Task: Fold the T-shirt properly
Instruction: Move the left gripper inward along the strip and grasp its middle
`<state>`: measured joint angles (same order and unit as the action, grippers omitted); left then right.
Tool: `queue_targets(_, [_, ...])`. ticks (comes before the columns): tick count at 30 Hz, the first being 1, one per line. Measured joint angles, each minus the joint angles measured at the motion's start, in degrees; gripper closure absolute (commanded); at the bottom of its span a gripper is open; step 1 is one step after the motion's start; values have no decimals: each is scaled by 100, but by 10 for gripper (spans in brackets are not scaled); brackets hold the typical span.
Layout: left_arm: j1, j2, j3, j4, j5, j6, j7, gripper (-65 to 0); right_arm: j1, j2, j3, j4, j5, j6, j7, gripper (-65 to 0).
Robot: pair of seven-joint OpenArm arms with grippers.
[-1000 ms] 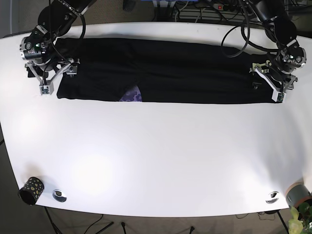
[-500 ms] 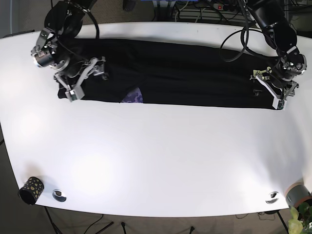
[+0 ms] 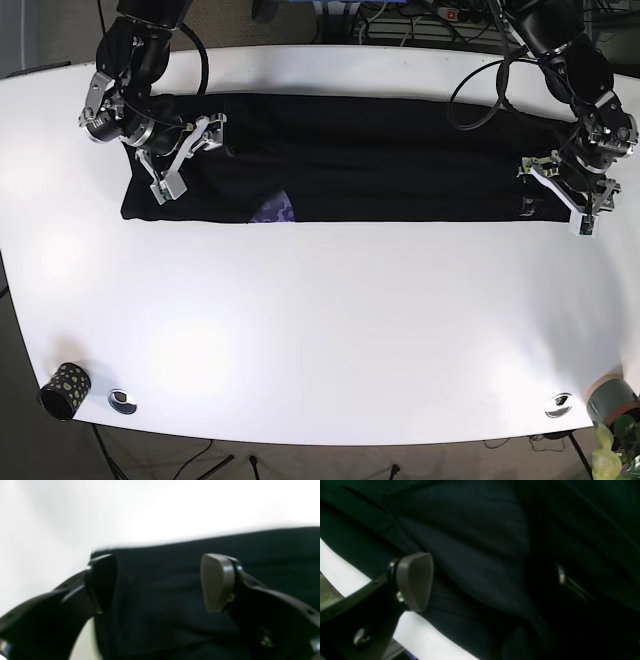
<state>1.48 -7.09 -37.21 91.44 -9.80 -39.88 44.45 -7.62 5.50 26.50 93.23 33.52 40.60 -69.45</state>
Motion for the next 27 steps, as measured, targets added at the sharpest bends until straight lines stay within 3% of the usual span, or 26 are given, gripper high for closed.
queue_targets(3, [-22, -68, -413, 35, -625, -50, 675, -603, 192, 66, 2, -280, 94, 48, 70, -569])
queue_targets(7, [2, -415, -1062, -212, -1071, 7, 1233, -606, 348, 85, 2, -446, 13, 35, 87, -569])
queue_targets(14, [389, -780, -1073, -627, -1998, 0, 1384, -606, 345, 70, 2, -446, 2, 37, 129, -569])
queue_targets(21, [393, -955, -1093, -1421, -2083, 13, 1384, -606, 345, 68, 2, -448, -7, 35, 131, -569])
queue_targets(27, [407, -938, -813, -1449, -2149, 15, 1322, -603, 348, 68, 2, -448, -7, 35, 125, -569])
